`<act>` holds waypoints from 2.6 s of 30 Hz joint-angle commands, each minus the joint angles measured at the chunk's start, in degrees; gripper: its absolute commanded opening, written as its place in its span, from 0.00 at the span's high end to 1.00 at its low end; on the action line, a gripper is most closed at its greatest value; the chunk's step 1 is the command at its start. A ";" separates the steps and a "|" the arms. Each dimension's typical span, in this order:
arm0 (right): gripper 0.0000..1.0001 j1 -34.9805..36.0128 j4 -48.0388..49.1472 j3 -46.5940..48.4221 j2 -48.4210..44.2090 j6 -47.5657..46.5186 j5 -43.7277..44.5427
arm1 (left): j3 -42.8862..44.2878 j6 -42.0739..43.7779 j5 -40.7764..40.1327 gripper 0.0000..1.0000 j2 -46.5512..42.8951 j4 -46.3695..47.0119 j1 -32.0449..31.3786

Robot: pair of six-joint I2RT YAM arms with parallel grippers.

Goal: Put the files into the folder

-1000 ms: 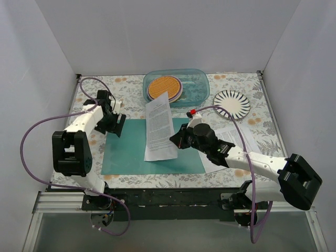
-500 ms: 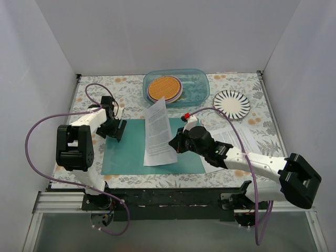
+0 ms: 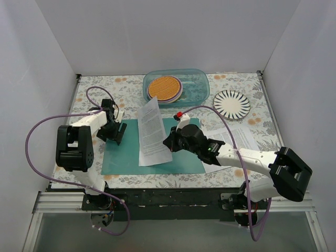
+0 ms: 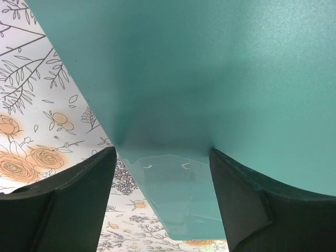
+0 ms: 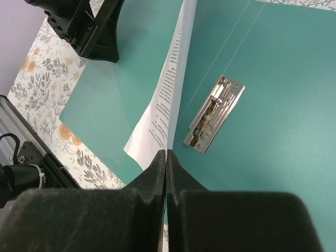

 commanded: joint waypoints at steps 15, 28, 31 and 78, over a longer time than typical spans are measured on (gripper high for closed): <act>0.99 1.65 4.45 5.38 4.82 -0.10 0.37 | -3.67 0.72 0.89 0.31 -0.81 2.35 -0.01; 0.99 3.94 6.21 2.74 6.49 2.45 0.63 | -3.84 0.63 1.68 0.33 -1.34 1.91 -0.01; 0.99 4.21 6.65 2.13 7.28 2.98 1.51 | -3.76 0.63 1.86 0.33 -1.69 1.83 -0.01; 0.99 4.29 6.48 8.02 15.72 6.32 5.03 | -1.47 13.98 -4.90 0.24 -6.53 3.04 10.88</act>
